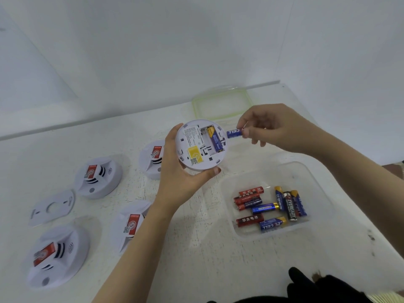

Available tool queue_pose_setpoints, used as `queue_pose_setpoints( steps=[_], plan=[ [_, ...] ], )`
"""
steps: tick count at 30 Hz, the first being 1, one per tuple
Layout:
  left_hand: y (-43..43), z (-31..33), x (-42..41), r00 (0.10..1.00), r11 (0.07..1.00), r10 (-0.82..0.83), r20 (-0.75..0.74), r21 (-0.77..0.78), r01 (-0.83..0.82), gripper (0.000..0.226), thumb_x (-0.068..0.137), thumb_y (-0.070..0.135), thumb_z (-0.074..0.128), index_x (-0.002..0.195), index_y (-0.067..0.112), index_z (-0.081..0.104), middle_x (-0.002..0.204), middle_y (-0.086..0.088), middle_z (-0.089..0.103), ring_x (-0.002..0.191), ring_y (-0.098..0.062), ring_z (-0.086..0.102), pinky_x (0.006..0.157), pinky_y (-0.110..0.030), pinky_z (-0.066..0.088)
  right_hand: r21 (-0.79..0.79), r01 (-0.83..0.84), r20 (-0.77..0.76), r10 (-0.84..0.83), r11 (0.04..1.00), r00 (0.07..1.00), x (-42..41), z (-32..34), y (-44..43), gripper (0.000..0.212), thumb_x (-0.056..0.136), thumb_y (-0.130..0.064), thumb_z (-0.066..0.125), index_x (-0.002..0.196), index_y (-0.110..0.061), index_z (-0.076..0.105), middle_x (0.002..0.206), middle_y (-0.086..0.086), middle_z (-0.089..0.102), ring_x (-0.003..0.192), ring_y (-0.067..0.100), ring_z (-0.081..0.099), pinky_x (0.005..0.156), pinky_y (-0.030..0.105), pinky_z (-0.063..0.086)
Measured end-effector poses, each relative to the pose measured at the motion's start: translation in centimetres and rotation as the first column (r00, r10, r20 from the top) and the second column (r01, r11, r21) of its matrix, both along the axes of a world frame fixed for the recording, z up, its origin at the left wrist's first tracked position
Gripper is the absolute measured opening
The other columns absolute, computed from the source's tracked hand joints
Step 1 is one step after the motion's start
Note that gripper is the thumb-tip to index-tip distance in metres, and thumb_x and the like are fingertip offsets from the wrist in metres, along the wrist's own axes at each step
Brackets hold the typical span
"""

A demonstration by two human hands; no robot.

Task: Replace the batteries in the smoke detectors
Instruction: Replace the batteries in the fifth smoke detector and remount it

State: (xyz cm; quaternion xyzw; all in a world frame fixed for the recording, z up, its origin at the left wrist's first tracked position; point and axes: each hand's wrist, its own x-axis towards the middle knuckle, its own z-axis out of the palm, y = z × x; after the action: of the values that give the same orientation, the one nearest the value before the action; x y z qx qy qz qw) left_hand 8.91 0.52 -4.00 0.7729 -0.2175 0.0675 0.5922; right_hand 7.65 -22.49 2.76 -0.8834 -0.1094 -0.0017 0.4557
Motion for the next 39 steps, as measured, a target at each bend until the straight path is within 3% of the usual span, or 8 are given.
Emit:
queue_pose_setpoints(
  steps=[3,7,14,22,29,31,34,39],
  plan=[
    [-0.2,0.0,-0.1,1.000,1.000,0.001,0.004,0.002,-0.001,0.098,0.057,0.042,0.080,0.138,0.013,0.030,0.131,0.019,0.041,0.123,0.007,0.043,0.100,-0.013,0.041,0.137,0.085,0.138,-0.104,0.987,0.985,-1.0,-0.1,0.8,0.009,0.087,-0.014,0.065,0.094,-0.018,0.069,0.081,0.004,0.069,0.069,0.019,0.064,0.064,0.033,0.055],
    [-0.4,0.2,-0.3,1.000,1.000,-0.002,0.014,0.007,0.002,0.103,0.057,0.044,0.080,0.140,0.009,0.030,0.133,0.018,0.040,0.125,0.002,0.043,0.103,-0.019,0.041,0.196,0.133,0.293,-0.187,0.972,0.938,-2.4,-0.8,2.7,0.021,0.081,-0.010,0.071,0.099,-0.015,0.062,0.083,-0.003,0.068,0.069,0.014,0.063,0.067,0.027,0.053],
    [-0.2,0.4,-0.9,0.999,0.998,-0.045,0.019,-0.043,0.046,0.097,0.062,0.029,0.082,0.138,0.004,0.028,0.131,0.011,0.044,0.125,-0.005,0.048,0.099,-0.024,0.047,-0.281,0.096,0.659,0.119,0.955,0.743,-3.4,-2.1,4.7,0.009,0.085,-0.009,0.064,0.093,-0.008,0.067,0.086,0.002,0.068,0.079,0.018,0.062,0.065,0.035,0.051],
    [1.4,0.8,-1.5,0.997,0.994,-0.073,-0.004,-0.077,0.072,0.096,0.061,0.023,0.082,0.136,0.004,0.027,0.132,0.002,0.045,0.126,-0.016,0.050,0.097,-0.032,0.050,-0.160,-0.029,0.585,0.118,0.987,0.802,-3.3,-2.3,5.2,0.022,0.084,-0.020,0.068,0.104,-0.012,0.072,0.105,0.001,0.070,0.097,0.013,0.063,0.084,0.029,0.051],
    [2.7,2.5,-3.0,0.993,0.991,-0.111,0.031,-0.069,0.113,0.092,0.059,0.050,0.084,0.132,0.028,0.032,0.134,0.003,0.044,0.128,-0.022,0.048,0.097,-0.040,0.050,0.077,-0.054,0.267,0.031,0.996,0.963,-4.4,-1.6,6.6,0.026,0.080,-0.038,0.067,0.106,-0.038,0.068,0.150,-0.004,0.034,0.138,0.007,0.030,0.108,0.033,0.035],
    [3.2,2.9,-3.3,0.990,0.988,-0.133,0.037,-0.072,0.136,0.094,0.060,0.042,0.085,0.133,0.021,0.031,0.133,0.013,0.045,0.128,-0.017,0.048,0.097,-0.034,0.050,0.233,-0.085,0.123,0.057,0.969,0.991,-4.9,-1.1,7.2,0.045,0.079,-0.031,0.070,0.121,-0.043,0.057,0.150,-0.010,0.033,0.138,0.004,0.031,0.107,0.030,0.037],
    [4.0,3.4,-3.6,0.980,0.979,-0.191,0.063,-0.064,0.195,0.093,0.057,0.024,0.083,0.132,0.013,0.030,0.128,0.028,0.044,0.125,-0.007,0.049,0.095,-0.022,0.048,0.478,-0.122,-0.078,0.180,0.870,0.980,-5.3,-0.6,7.6,0.086,0.079,-0.017,0.073,0.145,-0.040,0.023,0.141,-0.001,0.048,0.123,0.018,0.054,0.094,0.033,0.051],
    [6.0,4.4,-4.2,0.971,0.972,-0.231,0.066,-0.021,0.233,0.094,0.053,0.019,0.083,0.132,0.018,0.031,0.125,0.036,0.045,0.122,0.001,0.049,0.092,-0.016,0.047,0.571,-0.070,-0.176,0.205,0.818,0.963,-5.9,0.2,9.5,0.077,0.078,-0.003,0.068,0.143,-0.026,0.034,0.113,0.004,0.068,0.101,0.016,0.066,0.076,0.029,0.056]
  ],
)
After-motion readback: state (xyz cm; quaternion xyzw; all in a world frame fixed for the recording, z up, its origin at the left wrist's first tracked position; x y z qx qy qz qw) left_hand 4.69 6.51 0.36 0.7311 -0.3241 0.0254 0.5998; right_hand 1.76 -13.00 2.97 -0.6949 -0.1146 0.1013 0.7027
